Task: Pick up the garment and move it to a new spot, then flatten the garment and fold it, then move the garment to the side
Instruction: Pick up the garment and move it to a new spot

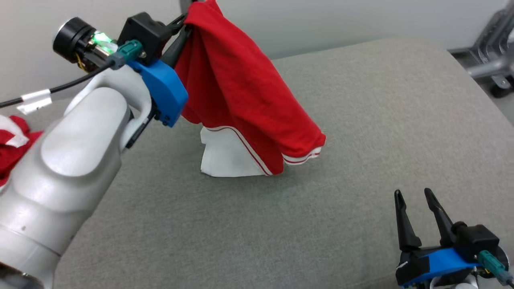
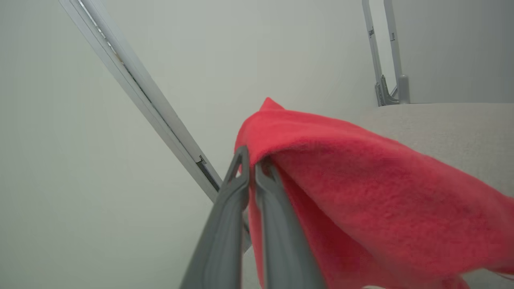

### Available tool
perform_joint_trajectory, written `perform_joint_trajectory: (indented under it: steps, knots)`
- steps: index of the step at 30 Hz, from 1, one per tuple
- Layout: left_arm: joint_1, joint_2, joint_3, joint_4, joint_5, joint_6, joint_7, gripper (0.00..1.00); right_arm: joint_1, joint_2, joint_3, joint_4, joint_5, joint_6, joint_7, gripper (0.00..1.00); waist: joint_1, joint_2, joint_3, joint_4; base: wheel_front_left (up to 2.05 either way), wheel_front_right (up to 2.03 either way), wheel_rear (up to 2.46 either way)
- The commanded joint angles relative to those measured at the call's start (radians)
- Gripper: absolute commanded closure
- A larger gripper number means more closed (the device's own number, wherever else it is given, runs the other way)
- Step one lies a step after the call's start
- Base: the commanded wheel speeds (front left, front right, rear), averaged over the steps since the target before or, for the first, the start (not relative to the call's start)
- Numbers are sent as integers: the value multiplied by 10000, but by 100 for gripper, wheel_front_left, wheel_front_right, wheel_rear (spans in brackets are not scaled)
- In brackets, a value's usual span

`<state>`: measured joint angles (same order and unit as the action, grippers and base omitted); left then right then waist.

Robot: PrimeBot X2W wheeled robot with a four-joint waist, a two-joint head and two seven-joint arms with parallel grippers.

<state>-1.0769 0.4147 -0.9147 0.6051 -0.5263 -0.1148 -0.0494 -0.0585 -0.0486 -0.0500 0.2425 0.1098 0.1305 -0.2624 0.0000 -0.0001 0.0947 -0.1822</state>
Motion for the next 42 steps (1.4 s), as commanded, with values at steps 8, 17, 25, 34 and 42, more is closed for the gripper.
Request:
perform_joint_trajectory:
  steps: [8, 17, 25, 34, 42]
  knots:
    - [1423, -963, -164, 1575, -469, 376, -814, 100, -310, -34, 15, -49, 358, 3, -37, 0, 0, 1, 755, -783, 0, 0, 0]
    - [3141, -1901, -65, 3150, -1086, 729, -1640, 0, -318, -34, 2, 58, 447, 3, -37, 0, 0, 1, 783, -384, 0, 0, 0]
    - [4266, -2311, 412, 3039, -1223, 1107, -2161, 0, -165, -36, -130, 165, 493, 3, -38, 0, 0, 1, 305, 371, 0, 0, 0]
    - [6166, -1978, 2122, 717, -718, 1961, -2169, 0, -4, -36, -332, 285, 346, 3, -38, 0, 0, 1, -459, 974, 0, 0, 0]
    - [8412, -1988, 3849, -1286, -33, 2400, -2163, 0, 206, -33, -290, 286, 436, 5, -38, 0, 0, 1, -1127, 1338, 0, 0, 0]
